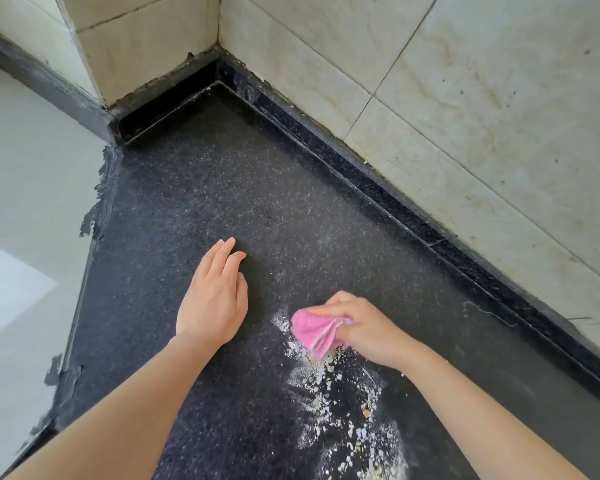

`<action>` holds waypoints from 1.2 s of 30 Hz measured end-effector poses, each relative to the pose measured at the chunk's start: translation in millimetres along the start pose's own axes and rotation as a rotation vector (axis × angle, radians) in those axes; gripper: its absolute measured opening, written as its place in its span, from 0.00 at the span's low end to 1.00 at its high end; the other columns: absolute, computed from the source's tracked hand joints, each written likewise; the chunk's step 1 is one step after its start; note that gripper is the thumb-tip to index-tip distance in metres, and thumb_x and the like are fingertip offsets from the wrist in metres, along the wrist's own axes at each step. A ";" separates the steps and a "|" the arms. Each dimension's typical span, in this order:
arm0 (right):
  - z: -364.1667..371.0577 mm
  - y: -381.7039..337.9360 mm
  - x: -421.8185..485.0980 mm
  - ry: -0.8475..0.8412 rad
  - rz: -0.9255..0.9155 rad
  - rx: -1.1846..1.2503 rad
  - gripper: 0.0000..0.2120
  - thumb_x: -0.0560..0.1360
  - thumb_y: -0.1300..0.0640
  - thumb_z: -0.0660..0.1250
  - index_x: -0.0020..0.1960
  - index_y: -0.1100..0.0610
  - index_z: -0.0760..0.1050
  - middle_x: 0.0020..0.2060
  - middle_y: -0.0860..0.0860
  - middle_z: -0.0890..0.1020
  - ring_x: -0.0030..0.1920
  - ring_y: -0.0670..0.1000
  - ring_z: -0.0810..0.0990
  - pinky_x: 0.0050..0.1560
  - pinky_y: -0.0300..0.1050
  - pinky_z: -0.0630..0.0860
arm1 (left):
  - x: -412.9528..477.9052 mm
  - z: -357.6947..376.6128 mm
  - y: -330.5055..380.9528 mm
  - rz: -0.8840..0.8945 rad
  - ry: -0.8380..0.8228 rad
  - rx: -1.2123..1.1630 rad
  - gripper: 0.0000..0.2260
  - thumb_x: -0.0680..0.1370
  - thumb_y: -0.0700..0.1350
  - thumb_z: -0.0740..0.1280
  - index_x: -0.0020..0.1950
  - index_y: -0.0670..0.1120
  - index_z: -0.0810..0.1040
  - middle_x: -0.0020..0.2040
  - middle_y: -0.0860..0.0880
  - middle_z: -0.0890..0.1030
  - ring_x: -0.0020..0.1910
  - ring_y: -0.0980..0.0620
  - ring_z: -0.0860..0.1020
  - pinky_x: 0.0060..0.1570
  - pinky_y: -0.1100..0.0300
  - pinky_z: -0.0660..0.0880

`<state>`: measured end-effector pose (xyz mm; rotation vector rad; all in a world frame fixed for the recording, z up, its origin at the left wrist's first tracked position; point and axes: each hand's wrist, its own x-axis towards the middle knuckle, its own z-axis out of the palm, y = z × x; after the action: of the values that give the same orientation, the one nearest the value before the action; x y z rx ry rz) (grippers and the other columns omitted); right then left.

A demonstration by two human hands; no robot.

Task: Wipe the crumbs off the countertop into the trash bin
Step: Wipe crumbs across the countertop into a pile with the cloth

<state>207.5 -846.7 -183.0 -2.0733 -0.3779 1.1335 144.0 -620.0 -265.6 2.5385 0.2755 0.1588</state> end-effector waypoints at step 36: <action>-51.7 69.4 -9.8 0.653 0.142 -0.081 0.10 0.76 0.59 0.61 0.52 0.50 0.79 0.49 0.56 0.80 0.42 0.53 0.76 0.40 0.42 0.74 | -179.7 24.0 42.9 -0.301 -0.160 0.271 0.30 0.79 0.61 0.38 0.77 0.49 0.34 0.77 0.49 0.32 0.73 0.52 0.28 0.72 0.54 0.32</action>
<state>238.4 -923.8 -209.2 -2.4260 0.0445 0.4639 -19.6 -709.0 -271.2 2.7159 0.6464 -0.2107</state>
